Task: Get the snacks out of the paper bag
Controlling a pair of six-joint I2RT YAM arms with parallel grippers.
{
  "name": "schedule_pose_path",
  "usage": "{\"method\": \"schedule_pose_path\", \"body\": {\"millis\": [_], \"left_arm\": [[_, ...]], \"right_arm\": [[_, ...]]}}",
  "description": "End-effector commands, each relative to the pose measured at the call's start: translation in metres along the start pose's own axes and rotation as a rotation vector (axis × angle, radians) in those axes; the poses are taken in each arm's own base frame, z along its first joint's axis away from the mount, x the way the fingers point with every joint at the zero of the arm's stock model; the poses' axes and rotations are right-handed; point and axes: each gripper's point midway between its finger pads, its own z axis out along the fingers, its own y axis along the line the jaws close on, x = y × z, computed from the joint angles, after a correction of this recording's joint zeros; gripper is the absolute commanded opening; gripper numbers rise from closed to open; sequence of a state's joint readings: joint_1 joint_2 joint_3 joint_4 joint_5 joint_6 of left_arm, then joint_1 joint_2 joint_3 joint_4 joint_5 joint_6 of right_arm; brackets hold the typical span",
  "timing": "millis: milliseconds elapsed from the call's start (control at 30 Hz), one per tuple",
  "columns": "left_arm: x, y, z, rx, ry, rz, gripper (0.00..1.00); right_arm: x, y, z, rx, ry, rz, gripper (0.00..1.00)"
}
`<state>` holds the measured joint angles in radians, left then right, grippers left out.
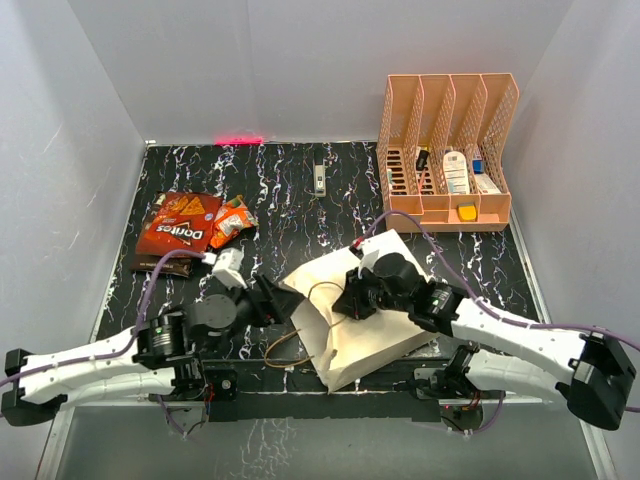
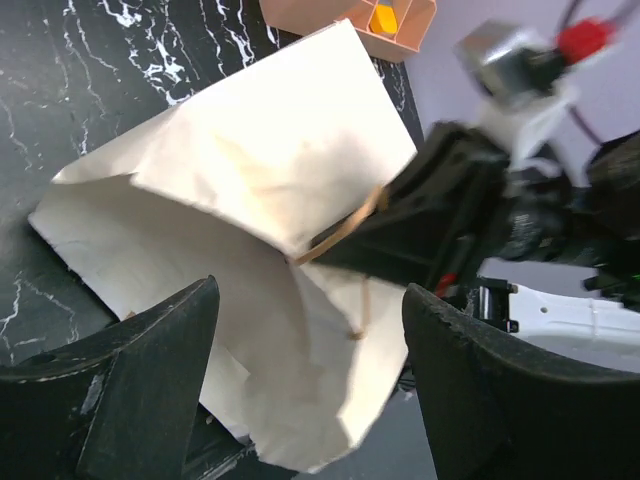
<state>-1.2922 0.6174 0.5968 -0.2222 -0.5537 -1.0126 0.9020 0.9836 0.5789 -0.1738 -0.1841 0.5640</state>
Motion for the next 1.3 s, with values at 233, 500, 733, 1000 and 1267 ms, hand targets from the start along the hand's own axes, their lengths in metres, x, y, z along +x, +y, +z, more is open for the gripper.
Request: {"method": "schedule_pose_path", "body": {"millis": [233, 500, 733, 1000, 1267], "left_arm": [[0.022, 0.008, 0.007, 0.001, 0.056, -0.007, 0.81], [0.036, -0.013, 0.023, 0.026, 0.124, 0.032, 0.83], [0.034, -0.003, 0.017, 0.028, 0.096, 0.007, 0.85], [0.047, -0.015, 0.026, 0.061, 0.142, 0.002, 0.85], [0.053, -0.031, 0.034, 0.101, 0.174, 0.035, 0.84]], "right_arm": [[-0.146, 0.043, -0.143, 0.116, -0.545, -0.19, 0.07], [-0.079, 0.03, -0.077, 0.012, -0.327, -0.026, 0.07], [-0.195, 0.048, -0.214, 0.256, -0.696, -0.246, 0.07], [-0.065, 0.025, -0.075, 0.009, -0.298, -0.025, 0.07], [-0.131, 0.032, -0.155, 0.129, -0.554, -0.12, 0.07]]}}
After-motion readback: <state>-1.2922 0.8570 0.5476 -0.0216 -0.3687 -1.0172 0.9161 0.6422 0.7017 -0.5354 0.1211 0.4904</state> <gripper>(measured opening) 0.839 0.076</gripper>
